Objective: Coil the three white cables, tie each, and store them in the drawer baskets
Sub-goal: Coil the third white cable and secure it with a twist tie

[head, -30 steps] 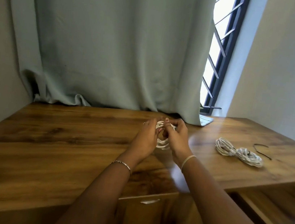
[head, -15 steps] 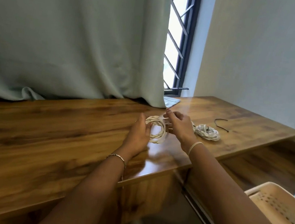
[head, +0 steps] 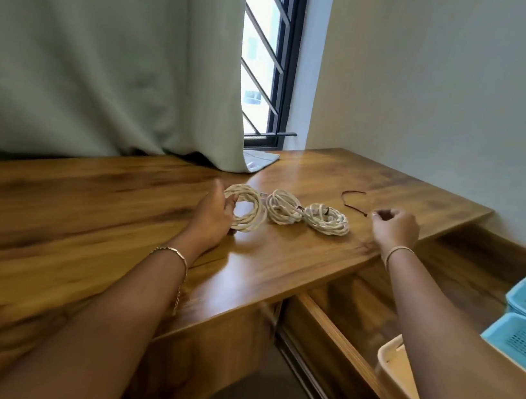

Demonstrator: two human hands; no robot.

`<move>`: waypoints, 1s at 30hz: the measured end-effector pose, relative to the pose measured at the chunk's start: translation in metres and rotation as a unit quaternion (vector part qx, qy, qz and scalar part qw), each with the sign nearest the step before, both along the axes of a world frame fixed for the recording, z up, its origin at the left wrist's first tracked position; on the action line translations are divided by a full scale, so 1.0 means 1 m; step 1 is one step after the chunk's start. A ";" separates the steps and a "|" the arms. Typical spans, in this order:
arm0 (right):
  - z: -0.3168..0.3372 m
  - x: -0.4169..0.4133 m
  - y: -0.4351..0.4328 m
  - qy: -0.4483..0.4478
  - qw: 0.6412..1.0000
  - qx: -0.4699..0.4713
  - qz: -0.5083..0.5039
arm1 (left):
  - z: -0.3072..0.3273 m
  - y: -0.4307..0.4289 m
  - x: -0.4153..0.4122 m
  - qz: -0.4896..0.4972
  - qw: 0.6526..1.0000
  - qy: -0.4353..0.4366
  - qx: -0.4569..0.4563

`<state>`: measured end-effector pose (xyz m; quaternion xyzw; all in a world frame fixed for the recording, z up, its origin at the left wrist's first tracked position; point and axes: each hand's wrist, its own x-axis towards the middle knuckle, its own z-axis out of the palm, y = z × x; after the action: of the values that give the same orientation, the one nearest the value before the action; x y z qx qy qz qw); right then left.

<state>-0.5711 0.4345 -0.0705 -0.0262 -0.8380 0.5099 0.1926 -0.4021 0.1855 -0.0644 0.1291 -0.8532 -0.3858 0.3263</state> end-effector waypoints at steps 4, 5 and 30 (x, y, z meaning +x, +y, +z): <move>0.001 -0.018 -0.008 0.008 0.994 0.095 0.046 | -0.001 -0.003 -0.012 0.000 1.000 0.008 -0.008; 0.002 -0.023 -0.010 0.003 0.990 0.128 0.061 | -0.001 -0.003 -0.013 -0.001 1.000 0.007 -0.009; 0.071 0.009 -0.056 0.215 0.910 0.341 0.100 | 0.006 -0.005 -0.003 0.031 0.993 0.076 0.086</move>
<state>-0.5621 0.3789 0.0005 0.2351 -0.8973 0.2029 0.3138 -0.4048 0.1808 -0.0581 0.1532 -0.7853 -0.4564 0.3894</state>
